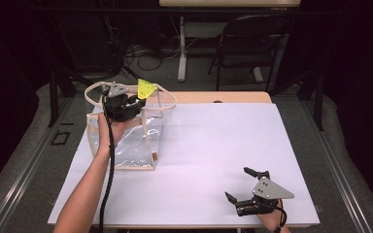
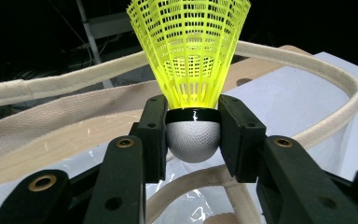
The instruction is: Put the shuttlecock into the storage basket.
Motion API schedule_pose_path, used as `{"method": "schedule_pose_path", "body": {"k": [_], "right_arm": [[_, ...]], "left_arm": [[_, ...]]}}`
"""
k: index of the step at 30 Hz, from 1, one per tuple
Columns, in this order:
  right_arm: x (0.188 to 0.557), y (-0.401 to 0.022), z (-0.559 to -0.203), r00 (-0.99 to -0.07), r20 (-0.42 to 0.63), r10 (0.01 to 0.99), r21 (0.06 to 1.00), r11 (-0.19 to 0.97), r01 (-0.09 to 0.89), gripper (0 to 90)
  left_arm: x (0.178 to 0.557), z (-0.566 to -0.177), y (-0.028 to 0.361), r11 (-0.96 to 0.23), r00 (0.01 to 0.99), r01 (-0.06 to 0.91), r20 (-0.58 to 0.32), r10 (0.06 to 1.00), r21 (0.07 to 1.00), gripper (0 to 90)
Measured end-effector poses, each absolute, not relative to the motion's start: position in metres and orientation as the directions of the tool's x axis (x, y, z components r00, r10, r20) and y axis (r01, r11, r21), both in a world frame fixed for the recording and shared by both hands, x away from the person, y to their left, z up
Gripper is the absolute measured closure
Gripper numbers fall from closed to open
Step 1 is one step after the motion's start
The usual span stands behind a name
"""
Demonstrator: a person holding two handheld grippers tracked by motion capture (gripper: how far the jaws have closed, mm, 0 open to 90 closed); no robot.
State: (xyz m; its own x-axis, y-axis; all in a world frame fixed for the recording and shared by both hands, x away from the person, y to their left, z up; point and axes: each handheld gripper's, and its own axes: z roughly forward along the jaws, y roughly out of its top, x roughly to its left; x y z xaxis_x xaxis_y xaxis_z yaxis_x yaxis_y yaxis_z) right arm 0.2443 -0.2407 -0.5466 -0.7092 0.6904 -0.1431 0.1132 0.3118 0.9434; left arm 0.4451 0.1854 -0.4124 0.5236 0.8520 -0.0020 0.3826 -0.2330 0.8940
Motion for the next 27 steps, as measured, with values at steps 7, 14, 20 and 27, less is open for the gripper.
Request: {"method": "schedule_pose_path", "body": {"k": [7,14,20,27], "right_arm": [[0.244,-0.241,-0.547,-0.709,-0.145,0.691,0.943,0.313,0.113,0.4],[0.244,-0.241,-0.547,-0.710,-0.149,0.689,0.942,0.318,0.111,0.4],[0.244,-0.241,-0.546,-0.709,-0.146,0.690,0.942,0.315,0.113,0.4],[0.243,-0.241,-0.546,-0.709,-0.146,0.690,0.942,0.315,0.112,0.4]], "left_arm": [[0.447,-0.414,0.183,-0.229,0.525,0.383,-0.006,0.851,0.895,63.9],[0.448,-0.413,0.181,-0.239,0.535,0.385,-0.004,0.845,0.892,58.8],[0.446,-0.412,0.182,-0.236,0.541,0.382,-0.010,0.841,0.894,50.9],[0.437,-0.408,0.187,-0.250,0.558,0.367,0.003,0.830,0.896,31.9]]}}
